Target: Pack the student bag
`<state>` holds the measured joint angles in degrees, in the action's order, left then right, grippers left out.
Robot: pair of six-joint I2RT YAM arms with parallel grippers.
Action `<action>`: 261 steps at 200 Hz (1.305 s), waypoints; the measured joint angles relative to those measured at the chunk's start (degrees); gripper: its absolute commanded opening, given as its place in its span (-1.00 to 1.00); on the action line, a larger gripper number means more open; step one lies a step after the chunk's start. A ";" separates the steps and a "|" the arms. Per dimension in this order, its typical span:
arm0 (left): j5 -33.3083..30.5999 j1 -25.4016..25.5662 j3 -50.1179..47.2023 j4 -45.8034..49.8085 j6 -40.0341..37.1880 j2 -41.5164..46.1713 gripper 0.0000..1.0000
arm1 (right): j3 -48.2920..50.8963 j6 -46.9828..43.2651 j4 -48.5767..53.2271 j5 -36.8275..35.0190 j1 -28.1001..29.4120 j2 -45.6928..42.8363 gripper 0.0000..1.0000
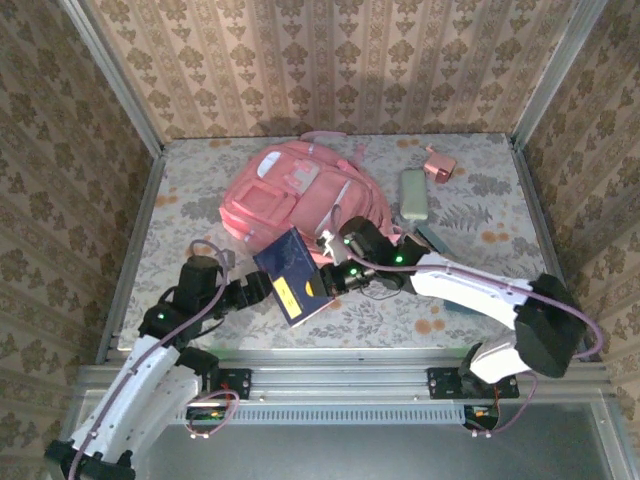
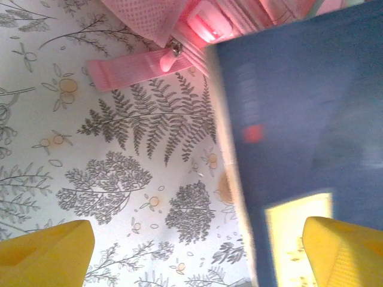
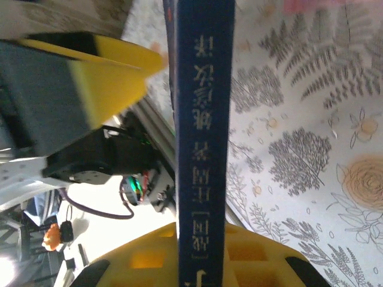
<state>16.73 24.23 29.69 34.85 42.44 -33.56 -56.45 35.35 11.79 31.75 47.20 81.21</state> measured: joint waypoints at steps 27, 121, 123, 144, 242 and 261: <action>7.02 -0.83 0.04 -7.10 -0.07 -2.75 0.84 | 0.09 0.59 -2.19 3.50 -3.72 -4.57 -1.00; 26.38 -1.51 4.39 -37.81 5.68 -15.87 0.65 | 5.51 8.59 -15.98 16.72 -10.97 -8.98 -1.00; 26.67 -1.51 4.42 -38.45 5.84 -16.04 0.63 | 5.66 8.92 -16.50 16.94 -11.08 -9.11 -1.00; 29.40 -1.51 4.42 -45.35 9.77 -18.62 0.50 | 6.86 12.28 -21.31 18.88 -12.31 -9.44 -1.00; 34.42 -0.11 1.86 -67.10 21.14 -19.61 -0.25 | 10.45 16.04 -28.17 23.65 -16.59 -10.01 -1.00; 34.80 1.66 1.75 -68.83 21.92 -21.33 -0.29 | 10.49 16.13 -28.92 24.63 -16.68 -10.01 -1.00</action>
<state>51.53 25.89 31.44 -33.98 64.36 -54.89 -45.95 51.48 -17.12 56.38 30.52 71.20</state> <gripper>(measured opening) 0.374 0.143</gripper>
